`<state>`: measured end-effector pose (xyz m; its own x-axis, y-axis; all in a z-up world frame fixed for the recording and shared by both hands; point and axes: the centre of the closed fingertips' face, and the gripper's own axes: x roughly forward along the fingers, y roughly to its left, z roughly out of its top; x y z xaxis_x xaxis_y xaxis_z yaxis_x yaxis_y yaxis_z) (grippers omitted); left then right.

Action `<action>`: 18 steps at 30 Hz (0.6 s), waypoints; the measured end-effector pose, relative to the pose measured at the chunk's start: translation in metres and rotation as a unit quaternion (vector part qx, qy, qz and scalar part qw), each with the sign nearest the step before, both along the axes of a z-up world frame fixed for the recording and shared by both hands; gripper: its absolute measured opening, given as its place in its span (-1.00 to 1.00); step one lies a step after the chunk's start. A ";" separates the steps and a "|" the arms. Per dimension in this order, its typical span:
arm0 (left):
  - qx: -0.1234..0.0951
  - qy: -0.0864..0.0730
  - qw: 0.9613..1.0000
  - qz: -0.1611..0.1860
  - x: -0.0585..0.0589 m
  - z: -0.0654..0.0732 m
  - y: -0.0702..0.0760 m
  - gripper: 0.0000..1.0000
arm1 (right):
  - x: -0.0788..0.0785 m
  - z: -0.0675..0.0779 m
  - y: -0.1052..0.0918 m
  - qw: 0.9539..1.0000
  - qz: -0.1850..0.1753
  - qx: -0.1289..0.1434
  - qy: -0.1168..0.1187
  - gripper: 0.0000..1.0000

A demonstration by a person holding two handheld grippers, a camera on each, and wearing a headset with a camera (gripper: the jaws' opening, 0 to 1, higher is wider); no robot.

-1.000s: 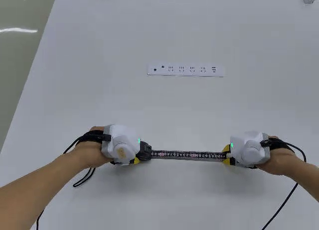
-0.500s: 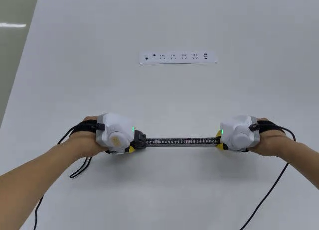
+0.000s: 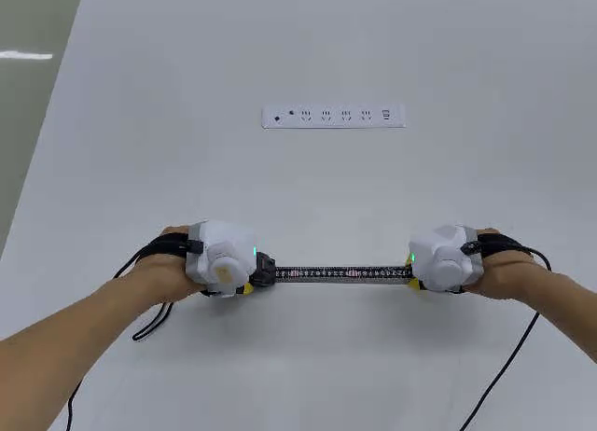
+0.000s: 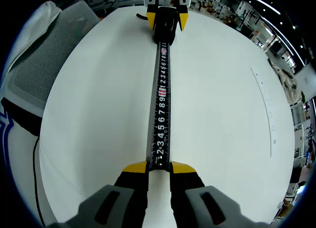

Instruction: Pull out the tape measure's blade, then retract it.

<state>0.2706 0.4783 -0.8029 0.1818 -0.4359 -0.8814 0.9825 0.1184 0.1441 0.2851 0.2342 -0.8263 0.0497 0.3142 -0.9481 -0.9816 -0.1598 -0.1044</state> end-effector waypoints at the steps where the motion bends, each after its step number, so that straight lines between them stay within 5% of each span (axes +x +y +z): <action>1: -0.001 0.001 1.000 0.003 0.000 0.000 0.000 -0.25 | 0.000 0.000 0.000 1.000 0.000 0.000 0.000 -0.67; 18: -0.018 -0.007 0.998 0.056 -0.004 0.005 0.015 -0.05 | 0.003 0.002 -0.006 0.999 -0.047 0.011 -0.009 -0.45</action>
<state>0.2662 0.4937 -0.7975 0.2434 -0.4433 -0.8627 0.9606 0.2329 0.1514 0.2879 0.2278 -0.8240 0.0970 0.3284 -0.9396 -0.9900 -0.0653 -0.1250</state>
